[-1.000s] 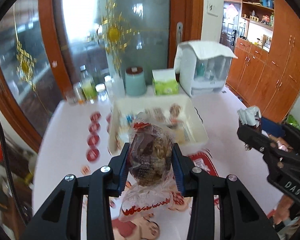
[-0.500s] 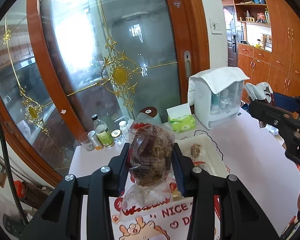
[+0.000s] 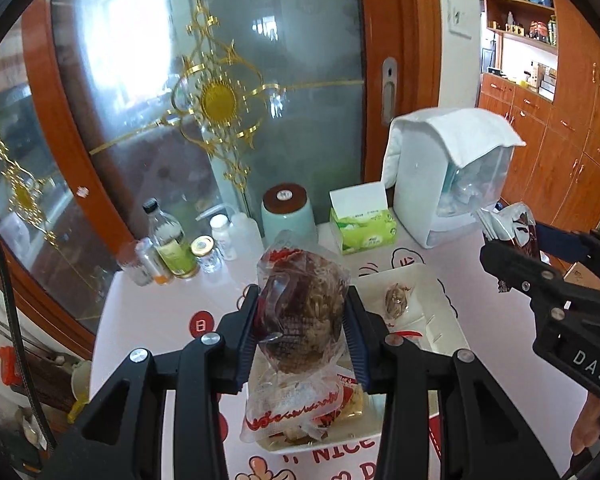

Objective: Organize snacks

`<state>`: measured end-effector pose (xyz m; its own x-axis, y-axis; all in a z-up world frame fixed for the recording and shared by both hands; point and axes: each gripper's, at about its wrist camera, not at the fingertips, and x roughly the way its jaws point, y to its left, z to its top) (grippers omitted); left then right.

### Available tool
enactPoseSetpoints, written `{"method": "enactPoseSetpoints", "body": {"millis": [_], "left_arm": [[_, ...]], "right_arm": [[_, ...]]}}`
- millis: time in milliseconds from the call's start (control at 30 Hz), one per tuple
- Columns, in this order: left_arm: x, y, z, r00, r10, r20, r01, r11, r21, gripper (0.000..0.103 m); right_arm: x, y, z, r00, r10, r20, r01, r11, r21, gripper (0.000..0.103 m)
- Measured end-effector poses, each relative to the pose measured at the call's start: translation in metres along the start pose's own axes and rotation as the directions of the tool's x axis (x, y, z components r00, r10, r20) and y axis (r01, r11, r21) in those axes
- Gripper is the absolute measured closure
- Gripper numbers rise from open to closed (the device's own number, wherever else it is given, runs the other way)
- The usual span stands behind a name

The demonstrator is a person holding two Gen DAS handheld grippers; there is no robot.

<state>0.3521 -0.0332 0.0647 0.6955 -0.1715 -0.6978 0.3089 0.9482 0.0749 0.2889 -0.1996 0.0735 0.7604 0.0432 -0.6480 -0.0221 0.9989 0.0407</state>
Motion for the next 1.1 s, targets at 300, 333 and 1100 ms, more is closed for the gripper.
{"method": "enactPoseSetpoints", "body": {"millis": [300, 333, 1100], "left_arm": [[0.07, 0.006, -0.006, 0.998, -0.009, -0.056, 0.006, 0.999, -0.052, 0.045], [0.074, 0.007, -0.006, 0.998, -0.006, -0.056, 0.003, 0.998, -0.057, 0.019], [0.073, 0.022, -0.024, 0.991, 0.014, -0.135, -0.029, 0.993, -0.114, 0.006]], "right_arm": [[0.066, -0.004, -0.006, 0.994, -0.056, -0.095, 0.056, 0.998, 0.0, 0.046], [0.071, -0.004, -0.007, 0.993, -0.064, -0.102, 0.064, 0.998, 0.0, 0.045], [0.088, -0.008, -0.025, 0.983, -0.021, -0.181, 0.032, 0.998, 0.058, 0.011]]}}
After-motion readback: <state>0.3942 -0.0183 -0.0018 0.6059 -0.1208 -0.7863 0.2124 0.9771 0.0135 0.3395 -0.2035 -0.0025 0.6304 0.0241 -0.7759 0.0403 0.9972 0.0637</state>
